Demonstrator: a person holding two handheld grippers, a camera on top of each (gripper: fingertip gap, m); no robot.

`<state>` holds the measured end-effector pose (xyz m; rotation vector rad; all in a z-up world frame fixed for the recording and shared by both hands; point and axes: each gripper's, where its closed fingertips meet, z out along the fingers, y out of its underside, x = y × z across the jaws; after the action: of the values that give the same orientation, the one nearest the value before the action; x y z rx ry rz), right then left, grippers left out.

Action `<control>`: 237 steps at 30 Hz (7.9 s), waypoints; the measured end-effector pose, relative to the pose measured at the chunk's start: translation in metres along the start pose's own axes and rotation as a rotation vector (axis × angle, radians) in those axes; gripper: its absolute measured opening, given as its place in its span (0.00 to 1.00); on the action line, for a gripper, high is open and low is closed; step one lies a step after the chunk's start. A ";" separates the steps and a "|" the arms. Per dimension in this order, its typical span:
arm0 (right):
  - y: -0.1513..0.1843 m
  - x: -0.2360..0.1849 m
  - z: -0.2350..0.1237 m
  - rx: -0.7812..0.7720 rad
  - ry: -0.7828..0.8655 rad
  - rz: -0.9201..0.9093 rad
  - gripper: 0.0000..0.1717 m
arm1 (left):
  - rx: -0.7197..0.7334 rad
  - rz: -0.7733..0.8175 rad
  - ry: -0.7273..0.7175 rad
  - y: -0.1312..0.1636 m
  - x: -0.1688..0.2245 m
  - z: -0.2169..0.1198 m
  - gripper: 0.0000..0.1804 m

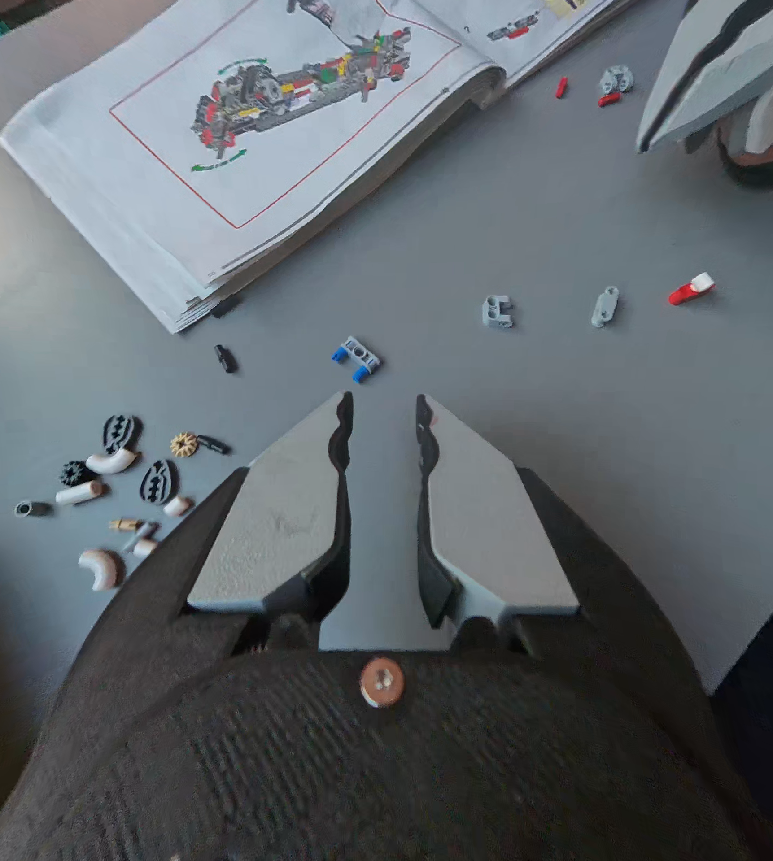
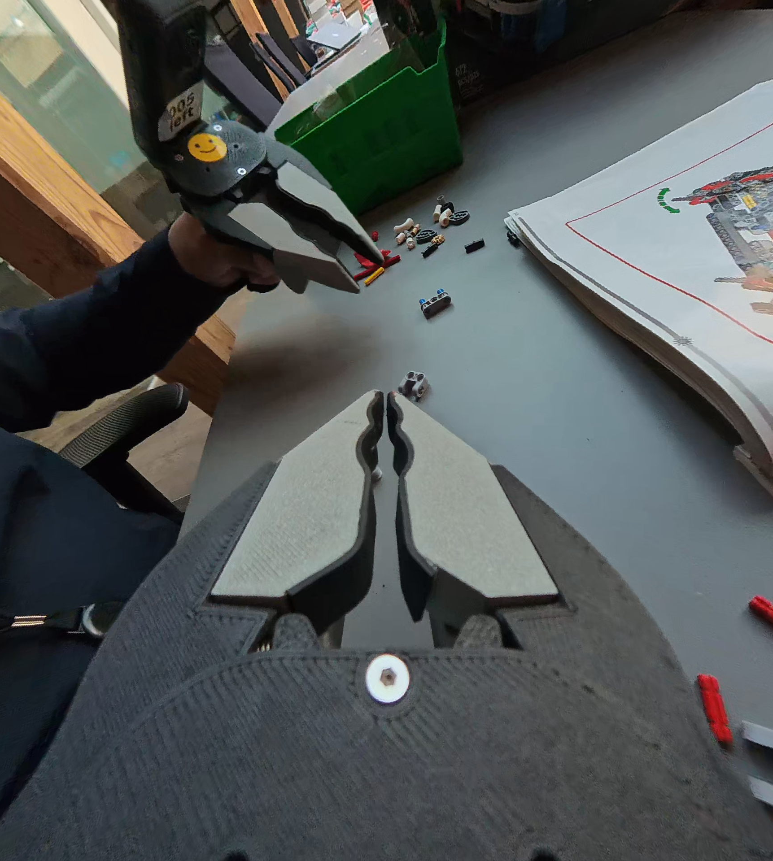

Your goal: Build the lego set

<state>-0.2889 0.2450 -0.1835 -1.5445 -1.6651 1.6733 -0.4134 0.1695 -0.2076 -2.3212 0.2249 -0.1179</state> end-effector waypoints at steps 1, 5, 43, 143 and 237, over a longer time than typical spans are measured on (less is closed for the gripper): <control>0.000 0.001 -0.001 -0.002 0.010 -0.010 0.00 | -0.021 0.014 0.004 -0.001 0.001 0.009 0.14; 0.002 0.002 -0.001 -0.011 0.033 -0.036 0.00 | -0.113 0.026 -0.023 -0.001 -0.003 0.036 0.15; -0.022 -0.031 -0.008 0.133 -0.301 0.116 0.01 | 0.211 0.922 -0.031 -0.091 0.123 0.032 0.04; -0.045 -0.031 -0.026 0.267 -0.230 0.027 0.01 | 0.771 -0.224 0.597 -0.141 0.120 0.025 0.02; 0.001 0.014 -0.016 -0.017 0.069 -0.121 0.00 | 0.387 0.031 0.529 -0.103 0.119 0.069 0.03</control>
<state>-0.2802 0.2644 -0.1868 -1.4611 -1.7052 1.5321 -0.2735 0.2649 -0.1788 -1.8622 0.4571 -0.7005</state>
